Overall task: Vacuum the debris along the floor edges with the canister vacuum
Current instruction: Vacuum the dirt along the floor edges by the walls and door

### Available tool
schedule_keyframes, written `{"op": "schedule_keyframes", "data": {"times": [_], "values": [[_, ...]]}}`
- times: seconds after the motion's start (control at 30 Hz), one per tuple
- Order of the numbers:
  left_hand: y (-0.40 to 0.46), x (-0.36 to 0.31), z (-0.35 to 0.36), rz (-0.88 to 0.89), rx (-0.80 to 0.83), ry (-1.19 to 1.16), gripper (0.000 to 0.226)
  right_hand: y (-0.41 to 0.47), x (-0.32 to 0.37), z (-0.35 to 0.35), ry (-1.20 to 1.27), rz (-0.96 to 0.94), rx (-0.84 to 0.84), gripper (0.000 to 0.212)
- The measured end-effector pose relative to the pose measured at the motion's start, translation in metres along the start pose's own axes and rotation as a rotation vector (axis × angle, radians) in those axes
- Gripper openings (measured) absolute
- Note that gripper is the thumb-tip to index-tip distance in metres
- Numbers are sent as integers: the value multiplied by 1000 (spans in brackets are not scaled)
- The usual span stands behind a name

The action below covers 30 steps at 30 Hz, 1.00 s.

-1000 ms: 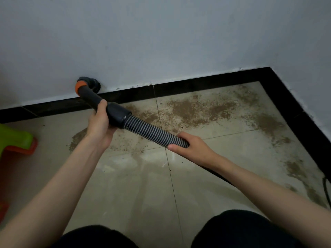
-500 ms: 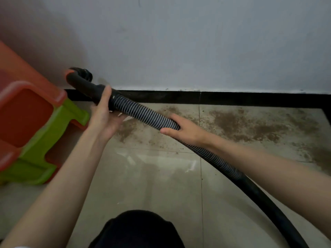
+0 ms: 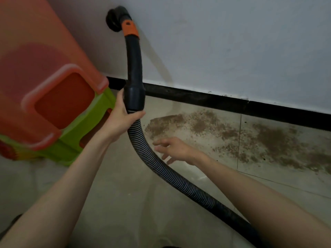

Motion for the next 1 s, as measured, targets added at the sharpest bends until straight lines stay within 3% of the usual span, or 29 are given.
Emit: {"op": "schedule_keyframes", "data": {"times": [0.07, 0.3, 0.43, 0.53, 0.67, 0.9, 1.0], "values": [[-8, 7, -13, 25, 7, 111, 80, 0, 2, -11, 198, -14, -61, 43], [-30, 46, -32, -2, 217, 340, 84, 10, 76, -64, 602, -319, -213, 65], [-35, 50, -17, 88, 292, 482, 79, 15, 95, -69, 939, -448, -459, 32], [-34, 64, -7, 67, 314, 597, 72, 8, 70, -67, 1107, -398, -652, 20], [-40, 83, 19, 44, 413, 727, 67, -8, 12, -58, 1146, -263, -766, 15], [-31, 49, 106, 46, 601, 872, 75, -45, -85, -81, 1184, -73, -928, 40], [-24, 31, 153, 172, 538, 926, 66, -48, -108, -86, 1209, -24, -920, 39]]}}
Point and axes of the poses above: each hand's wrist, its own y-axis towards the middle knuckle, its own z-axis out of the palm, x = y × z, the point moved 4 cm from there along y, towards the middle knuckle, and after that the axes turned 15 degrees about x, right-handed, at the moved point
